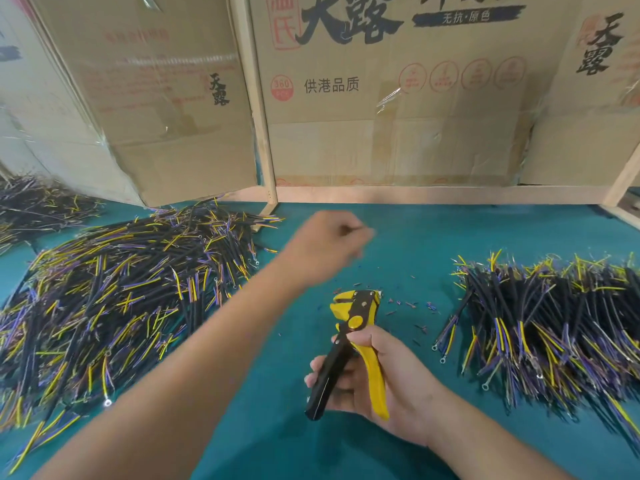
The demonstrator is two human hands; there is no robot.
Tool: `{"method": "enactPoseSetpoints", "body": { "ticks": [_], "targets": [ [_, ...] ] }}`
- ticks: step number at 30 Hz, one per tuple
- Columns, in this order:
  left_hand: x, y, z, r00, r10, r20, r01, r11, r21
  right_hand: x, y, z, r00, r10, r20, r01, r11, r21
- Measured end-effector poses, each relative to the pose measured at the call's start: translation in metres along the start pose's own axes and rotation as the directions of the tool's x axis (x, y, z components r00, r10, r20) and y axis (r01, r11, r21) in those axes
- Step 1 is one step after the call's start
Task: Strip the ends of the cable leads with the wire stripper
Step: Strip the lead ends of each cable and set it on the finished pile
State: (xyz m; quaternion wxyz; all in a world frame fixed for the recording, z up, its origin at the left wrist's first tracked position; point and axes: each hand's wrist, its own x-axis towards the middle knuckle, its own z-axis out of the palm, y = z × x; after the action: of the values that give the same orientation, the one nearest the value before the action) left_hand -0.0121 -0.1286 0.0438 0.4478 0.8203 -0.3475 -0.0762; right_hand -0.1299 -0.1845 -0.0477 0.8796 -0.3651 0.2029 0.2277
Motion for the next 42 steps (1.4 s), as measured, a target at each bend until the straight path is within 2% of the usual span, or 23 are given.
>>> {"method": "enactPoseSetpoints", "body": {
  "ticks": [1,3,4,5,7,9,11,13,17,24,33,36,39,40,42],
  "targets": [
    [-0.01,-0.023,-0.021,0.997,-0.022,-0.08,0.033,0.99,0.134,-0.015,0.003,-0.011,0.981,-0.163,0.109,0.165,0.986,-0.012],
    [-0.031,-0.07,-0.059,0.968,-0.111,-0.227,0.191,0.909,0.37,-0.018,-0.001,-0.024,0.987,-0.152,0.052,0.153,0.988,-0.02],
    [-0.042,-0.091,-0.074,0.941,-0.163,-0.298,0.286,0.854,0.435,-0.017,-0.001,-0.02,0.986,-0.151,0.077,0.155,0.986,-0.052],
    [-0.053,-0.109,-0.084,0.913,-0.195,-0.36,0.354,0.816,0.456,-0.013,0.005,-0.015,0.982,-0.149,0.112,0.157,0.985,-0.067],
    [-0.071,-0.136,-0.097,0.877,-0.221,-0.426,0.412,0.802,0.433,-0.011,0.003,-0.017,0.983,-0.145,0.109,0.146,0.989,-0.008],
    [-0.082,-0.153,-0.103,0.894,-0.271,-0.358,0.419,0.789,0.449,-0.013,-0.001,-0.02,0.985,-0.134,0.112,0.136,0.991,-0.012],
    [-0.086,-0.155,-0.104,0.9,-0.371,-0.231,0.436,0.728,0.529,-0.013,-0.001,-0.018,0.984,-0.142,0.112,0.144,0.99,-0.006],
    [-0.086,-0.154,-0.101,0.881,-0.435,-0.185,0.451,0.658,0.603,-0.012,0.0,-0.019,0.984,-0.135,0.114,0.137,0.99,-0.012],
    [-0.084,-0.147,-0.084,0.881,-0.366,-0.299,0.454,0.481,0.75,-0.01,0.0,-0.02,0.984,-0.135,0.113,0.137,0.991,-0.007],
    [-0.078,-0.142,-0.066,0.886,-0.308,-0.346,0.45,0.401,0.798,-0.009,-0.002,-0.02,0.984,-0.12,0.129,0.119,0.993,0.012],
    [-0.073,-0.147,-0.068,0.872,-0.3,-0.387,0.487,0.444,0.753,-0.008,-0.002,-0.02,0.986,-0.111,0.129,0.109,0.994,0.021],
    [-0.075,-0.143,-0.067,0.899,-0.316,-0.303,0.434,0.55,0.713,-0.008,-0.001,-0.019,0.986,-0.114,0.123,0.109,0.993,0.04],
    [-0.079,-0.138,-0.069,0.908,-0.351,-0.228,0.4,0.564,0.722,-0.009,-0.001,-0.02,0.987,-0.102,0.122,0.098,0.994,0.041],
    [-0.081,-0.136,-0.07,0.917,-0.351,-0.189,0.376,0.601,0.705,-0.008,-0.001,-0.02,0.988,-0.102,0.117,0.098,0.994,0.038],
    [-0.085,-0.134,-0.074,0.948,-0.317,-0.037,0.284,0.784,0.551,-0.008,-0.001,-0.021,0.989,-0.104,0.104,0.1,0.994,0.035]
  ]
}}
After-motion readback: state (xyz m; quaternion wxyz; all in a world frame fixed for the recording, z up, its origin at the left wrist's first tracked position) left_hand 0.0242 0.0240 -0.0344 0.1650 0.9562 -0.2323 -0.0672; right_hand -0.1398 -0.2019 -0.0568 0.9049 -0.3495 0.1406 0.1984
